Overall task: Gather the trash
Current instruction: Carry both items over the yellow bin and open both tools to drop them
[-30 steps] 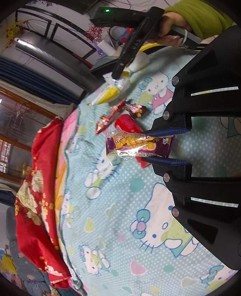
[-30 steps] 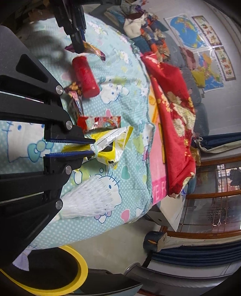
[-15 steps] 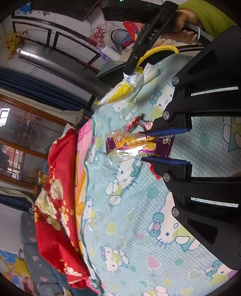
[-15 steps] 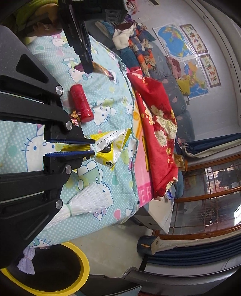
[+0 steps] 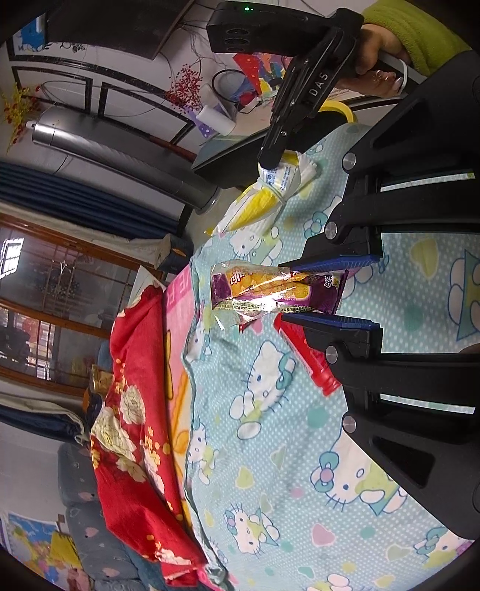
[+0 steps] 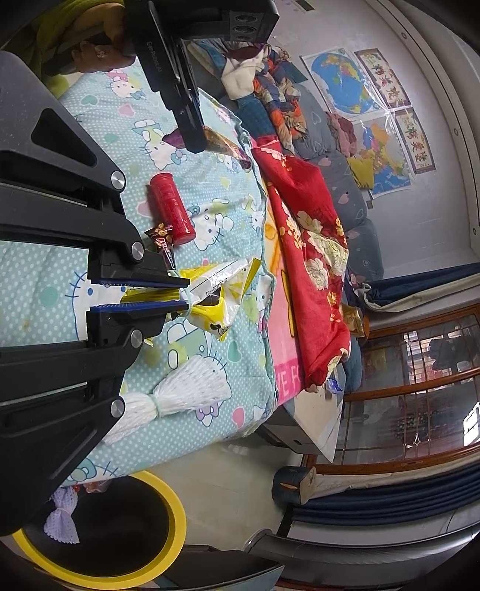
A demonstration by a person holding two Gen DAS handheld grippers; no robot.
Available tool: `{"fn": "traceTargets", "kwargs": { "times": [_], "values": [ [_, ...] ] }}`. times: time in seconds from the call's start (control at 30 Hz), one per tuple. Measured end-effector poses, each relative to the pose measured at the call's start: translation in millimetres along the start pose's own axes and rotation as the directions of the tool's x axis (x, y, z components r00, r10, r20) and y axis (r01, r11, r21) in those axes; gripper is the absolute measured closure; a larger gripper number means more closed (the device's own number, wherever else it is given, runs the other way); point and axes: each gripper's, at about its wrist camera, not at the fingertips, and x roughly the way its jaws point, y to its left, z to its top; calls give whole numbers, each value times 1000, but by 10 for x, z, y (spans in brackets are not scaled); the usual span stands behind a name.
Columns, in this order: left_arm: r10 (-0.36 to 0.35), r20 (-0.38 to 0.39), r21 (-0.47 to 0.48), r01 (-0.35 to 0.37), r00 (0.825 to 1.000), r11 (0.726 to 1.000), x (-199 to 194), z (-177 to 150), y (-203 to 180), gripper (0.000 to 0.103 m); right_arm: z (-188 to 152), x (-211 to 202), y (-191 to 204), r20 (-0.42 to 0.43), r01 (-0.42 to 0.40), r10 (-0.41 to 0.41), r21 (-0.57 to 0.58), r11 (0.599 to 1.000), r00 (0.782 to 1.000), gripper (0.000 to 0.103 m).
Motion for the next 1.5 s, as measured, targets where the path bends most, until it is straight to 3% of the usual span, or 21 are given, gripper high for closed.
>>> {"fn": "traceTargets", "kwargs": {
  "times": [0.77, 1.5],
  "values": [
    [-127, -26, 81, 128, 992, 988, 270, 98, -716, 88, -72, -582, -613, 77, 124, -132, 98, 987, 988, 96],
    [-222, -72, 211, 232, 972, 949, 631, 171, -1552, 88, -347, -1066, -1492, 97, 276, -312, 274, 921, 945, 96]
  ]
}}
